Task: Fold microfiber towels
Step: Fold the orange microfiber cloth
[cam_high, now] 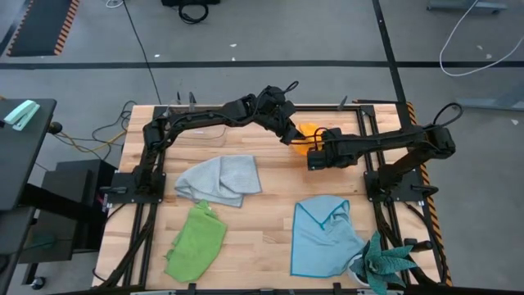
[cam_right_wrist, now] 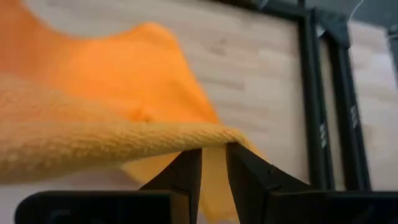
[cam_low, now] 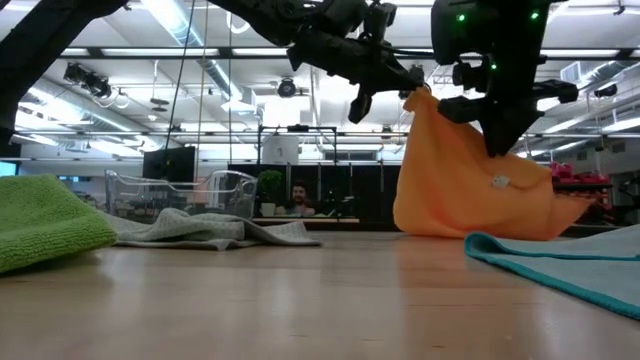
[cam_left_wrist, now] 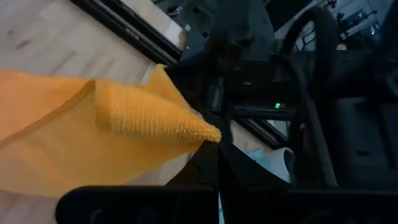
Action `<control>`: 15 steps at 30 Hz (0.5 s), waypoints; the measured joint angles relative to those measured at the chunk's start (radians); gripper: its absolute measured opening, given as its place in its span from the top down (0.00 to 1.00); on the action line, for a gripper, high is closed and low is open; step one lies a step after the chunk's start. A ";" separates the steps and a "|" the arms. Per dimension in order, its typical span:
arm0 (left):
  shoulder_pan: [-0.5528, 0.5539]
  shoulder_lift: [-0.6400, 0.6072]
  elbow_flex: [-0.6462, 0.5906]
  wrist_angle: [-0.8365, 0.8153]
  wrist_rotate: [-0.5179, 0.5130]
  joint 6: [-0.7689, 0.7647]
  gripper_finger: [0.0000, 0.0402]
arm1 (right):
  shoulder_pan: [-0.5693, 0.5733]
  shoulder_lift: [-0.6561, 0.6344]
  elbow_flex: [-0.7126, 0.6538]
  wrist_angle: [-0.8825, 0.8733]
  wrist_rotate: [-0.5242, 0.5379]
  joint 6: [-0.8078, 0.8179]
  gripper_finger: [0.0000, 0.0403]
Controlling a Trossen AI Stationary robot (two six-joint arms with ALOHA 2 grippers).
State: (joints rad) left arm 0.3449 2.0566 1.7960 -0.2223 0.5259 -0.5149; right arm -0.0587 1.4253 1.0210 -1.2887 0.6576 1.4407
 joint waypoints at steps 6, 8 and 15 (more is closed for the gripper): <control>0.018 -0.004 0.000 -0.001 0.021 0.007 1.00 | -0.065 -0.036 0.000 0.000 -0.003 -0.033 0.80; 0.028 -0.004 0.000 -0.003 0.020 0.004 1.00 | -0.046 -0.058 0.006 -0.002 -0.015 -0.029 0.80; 0.064 -0.005 0.000 0.035 0.037 -0.031 1.00 | 0.084 -0.106 0.051 0.023 -0.028 0.023 0.80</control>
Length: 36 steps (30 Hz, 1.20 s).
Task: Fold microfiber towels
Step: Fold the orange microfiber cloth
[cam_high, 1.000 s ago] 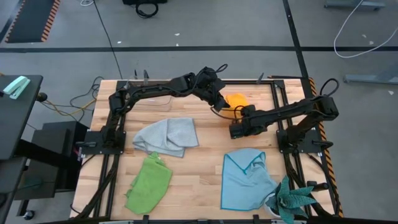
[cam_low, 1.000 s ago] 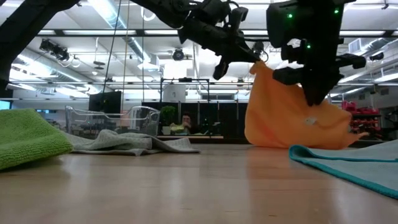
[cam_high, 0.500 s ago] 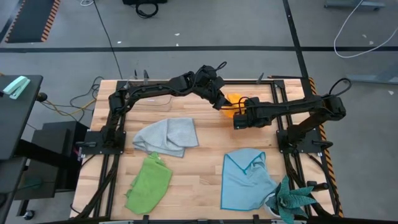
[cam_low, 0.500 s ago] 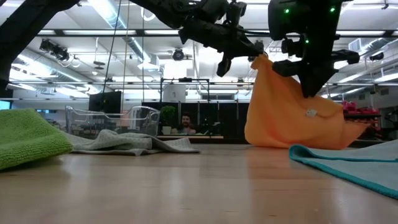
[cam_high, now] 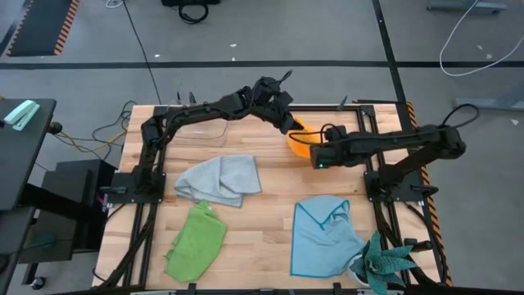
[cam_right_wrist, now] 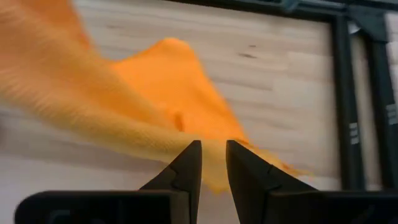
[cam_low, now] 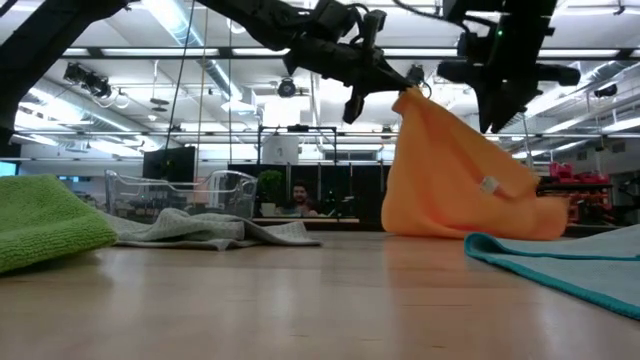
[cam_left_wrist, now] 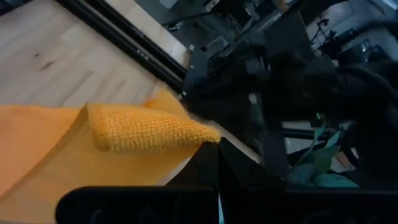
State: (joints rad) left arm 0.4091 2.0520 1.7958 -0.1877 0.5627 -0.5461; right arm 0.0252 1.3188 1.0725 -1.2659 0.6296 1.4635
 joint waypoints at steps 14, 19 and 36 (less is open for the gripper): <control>0.021 -0.001 0.000 0.039 0.030 -0.021 1.00 | 0.179 0.076 -0.022 0.099 -0.100 0.133 0.82; 0.019 -0.001 0.000 0.061 0.071 -0.045 1.00 | 0.176 0.167 -0.022 0.249 -0.100 0.047 0.85; 0.020 -0.001 0.000 0.057 0.072 -0.053 1.00 | 0.165 0.182 -0.022 -0.204 -0.300 0.050 0.87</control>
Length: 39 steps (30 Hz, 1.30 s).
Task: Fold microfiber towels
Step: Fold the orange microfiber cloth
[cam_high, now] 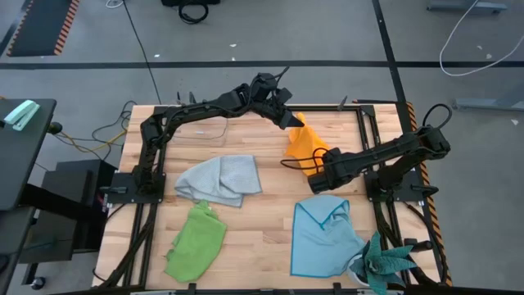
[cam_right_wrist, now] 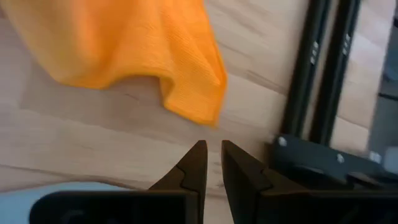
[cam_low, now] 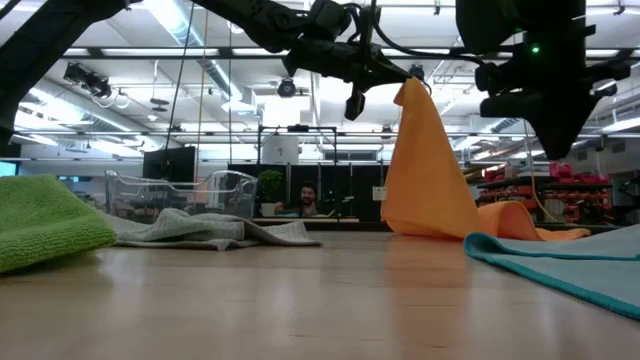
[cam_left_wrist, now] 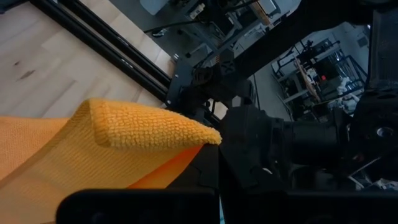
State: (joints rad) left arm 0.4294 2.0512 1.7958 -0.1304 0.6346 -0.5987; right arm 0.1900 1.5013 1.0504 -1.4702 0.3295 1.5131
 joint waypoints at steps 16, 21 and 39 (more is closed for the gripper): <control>0.029 -0.085 0.000 -0.098 0.025 0.062 1.00 | -0.100 -0.132 -0.198 0.301 -0.149 0.011 0.87; 0.040 -0.086 0.000 -0.143 0.020 0.076 1.00 | -0.179 -0.255 -0.303 0.372 -0.199 0.029 0.87; 0.039 -0.085 0.000 -0.159 0.021 0.096 0.99 | -0.353 -0.465 -0.444 0.430 -0.170 -0.064 0.85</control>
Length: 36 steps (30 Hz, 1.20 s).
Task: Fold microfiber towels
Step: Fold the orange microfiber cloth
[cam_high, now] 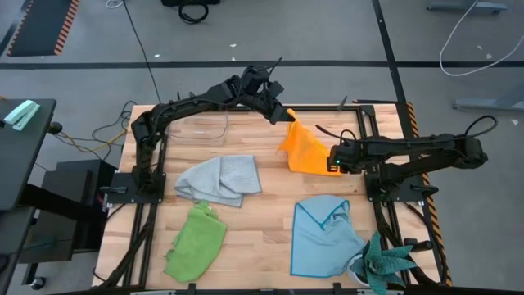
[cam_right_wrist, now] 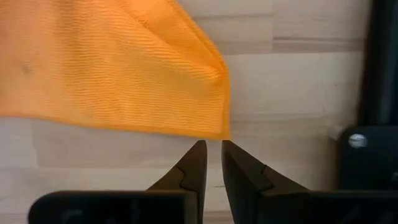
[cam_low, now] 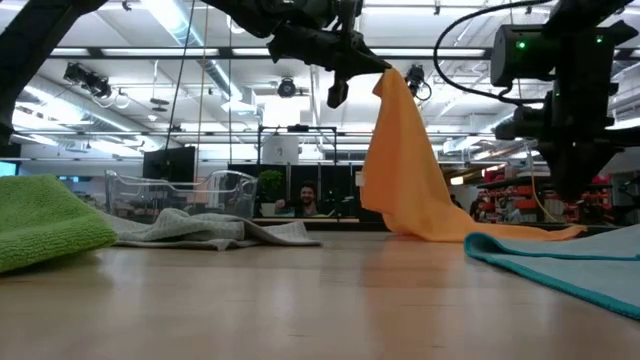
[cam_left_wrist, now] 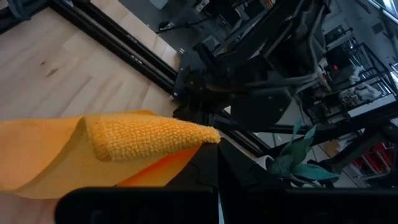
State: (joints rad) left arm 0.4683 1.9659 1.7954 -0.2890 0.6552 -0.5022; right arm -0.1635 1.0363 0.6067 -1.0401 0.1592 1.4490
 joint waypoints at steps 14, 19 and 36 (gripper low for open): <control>0.000 0.001 0.000 -0.001 0.000 0.018 0.99 | 0.000 0.000 -0.093 0.103 -0.020 0.049 0.79; -0.001 0.001 0.000 -0.001 0.000 0.018 0.99 | 0.000 0.005 -0.093 0.102 -0.011 0.059 0.79; 0.007 -0.032 0.002 -0.135 0.021 0.104 0.99 | -0.026 0.031 -0.093 0.105 0.026 0.143 0.79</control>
State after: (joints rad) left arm 0.4754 1.9341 1.7969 -0.4238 0.6766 -0.3982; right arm -0.1894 1.0673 0.5140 -0.9348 0.1854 1.5918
